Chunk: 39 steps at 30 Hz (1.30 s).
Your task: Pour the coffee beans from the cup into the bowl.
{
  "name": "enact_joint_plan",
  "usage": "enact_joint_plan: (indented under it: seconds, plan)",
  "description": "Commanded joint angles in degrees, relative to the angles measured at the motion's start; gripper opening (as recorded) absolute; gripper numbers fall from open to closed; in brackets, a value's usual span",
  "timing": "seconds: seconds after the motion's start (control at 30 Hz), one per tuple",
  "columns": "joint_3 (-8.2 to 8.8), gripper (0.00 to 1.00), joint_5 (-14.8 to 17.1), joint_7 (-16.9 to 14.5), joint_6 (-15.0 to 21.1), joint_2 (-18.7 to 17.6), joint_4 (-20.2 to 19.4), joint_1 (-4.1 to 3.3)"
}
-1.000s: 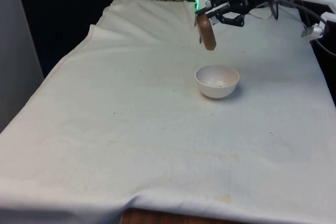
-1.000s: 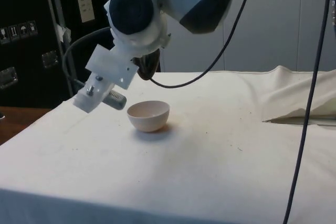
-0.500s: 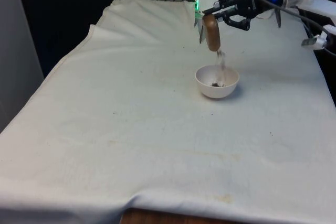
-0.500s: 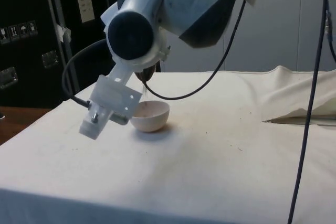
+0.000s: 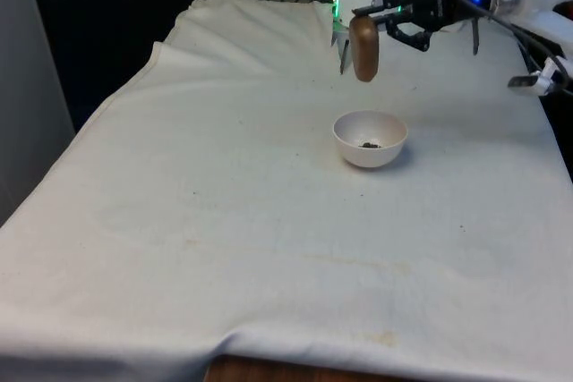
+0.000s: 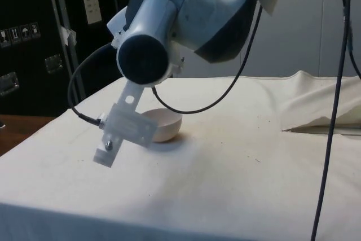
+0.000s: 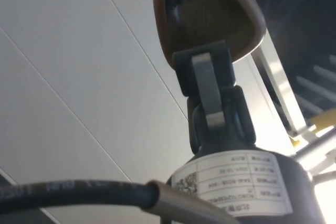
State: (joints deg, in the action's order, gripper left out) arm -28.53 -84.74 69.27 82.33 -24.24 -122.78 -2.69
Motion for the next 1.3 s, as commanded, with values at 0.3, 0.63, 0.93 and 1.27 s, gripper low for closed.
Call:
enact_joint_plan:
  seconds: [0.3,0.63,0.93,1.27]
  plan:
    - [-1.6,0.0,-2.58,0.29,-6.02,-2.75,1.15,-0.52]
    - [-2.81,0.0,-4.7,0.17,-9.85,-4.76,1.55,-0.29]
    - [-3.15,0.0,-6.36,0.17,-13.69,-5.96,1.55,-0.46]
    - [-2.92,0.0,-8.37,0.29,-17.36,-7.45,1.66,-1.03]
